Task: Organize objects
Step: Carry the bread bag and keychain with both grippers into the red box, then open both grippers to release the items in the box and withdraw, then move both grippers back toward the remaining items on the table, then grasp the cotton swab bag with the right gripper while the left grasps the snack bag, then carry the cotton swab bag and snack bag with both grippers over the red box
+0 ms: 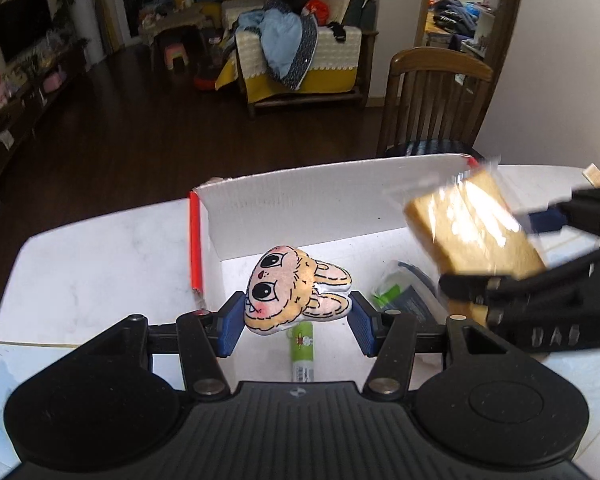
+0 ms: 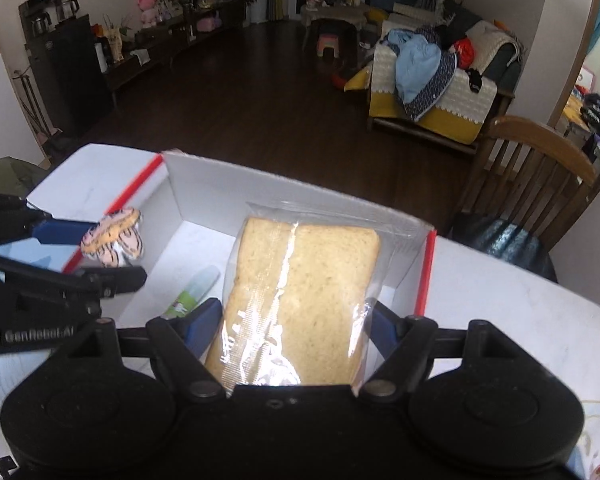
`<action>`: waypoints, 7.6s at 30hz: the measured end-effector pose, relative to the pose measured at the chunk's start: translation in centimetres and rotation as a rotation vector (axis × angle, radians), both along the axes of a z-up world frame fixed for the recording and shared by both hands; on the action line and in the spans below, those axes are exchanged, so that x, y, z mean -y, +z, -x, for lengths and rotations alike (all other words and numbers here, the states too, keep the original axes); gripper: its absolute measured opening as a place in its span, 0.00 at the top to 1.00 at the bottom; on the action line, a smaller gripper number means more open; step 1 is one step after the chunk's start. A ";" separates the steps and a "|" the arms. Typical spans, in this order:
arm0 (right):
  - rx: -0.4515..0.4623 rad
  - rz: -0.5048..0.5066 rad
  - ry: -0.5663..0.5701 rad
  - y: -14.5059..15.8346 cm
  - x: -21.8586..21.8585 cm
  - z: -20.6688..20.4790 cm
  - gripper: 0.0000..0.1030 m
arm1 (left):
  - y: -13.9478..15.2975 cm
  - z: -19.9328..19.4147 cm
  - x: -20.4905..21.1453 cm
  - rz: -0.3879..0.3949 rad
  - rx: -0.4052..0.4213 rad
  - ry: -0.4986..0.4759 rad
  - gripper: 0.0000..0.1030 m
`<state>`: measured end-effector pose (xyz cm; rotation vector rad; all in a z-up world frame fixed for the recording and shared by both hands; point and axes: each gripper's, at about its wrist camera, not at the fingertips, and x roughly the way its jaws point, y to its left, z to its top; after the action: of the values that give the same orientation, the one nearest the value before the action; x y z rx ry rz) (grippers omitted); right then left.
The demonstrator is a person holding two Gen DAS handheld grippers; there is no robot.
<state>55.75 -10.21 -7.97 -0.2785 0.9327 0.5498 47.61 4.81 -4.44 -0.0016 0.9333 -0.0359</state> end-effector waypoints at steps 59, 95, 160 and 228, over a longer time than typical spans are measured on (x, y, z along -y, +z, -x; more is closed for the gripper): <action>0.045 -0.031 0.006 3.6 3.7 5.3 0.16 | 1.9 2.0 2.0 -0.006 -0.118 -0.055 0.39; 0.082 -0.158 -0.041 6.7 7.2 23.2 0.02 | 7.8 23.0 1.4 0.018 0.080 -0.113 0.29; -0.086 0.192 0.297 -9.6 4.4 30.8 0.28 | -10.3 37.2 8.1 0.000 -0.162 -0.137 0.15; -0.045 -0.099 -0.013 3.5 6.6 25.9 0.72 | 2.2 26.6 4.7 0.163 0.061 -0.127 0.82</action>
<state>29.82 -16.86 -4.47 -0.1711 0.9467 0.5906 20.99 0.12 -2.19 -0.0917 0.8667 -0.2287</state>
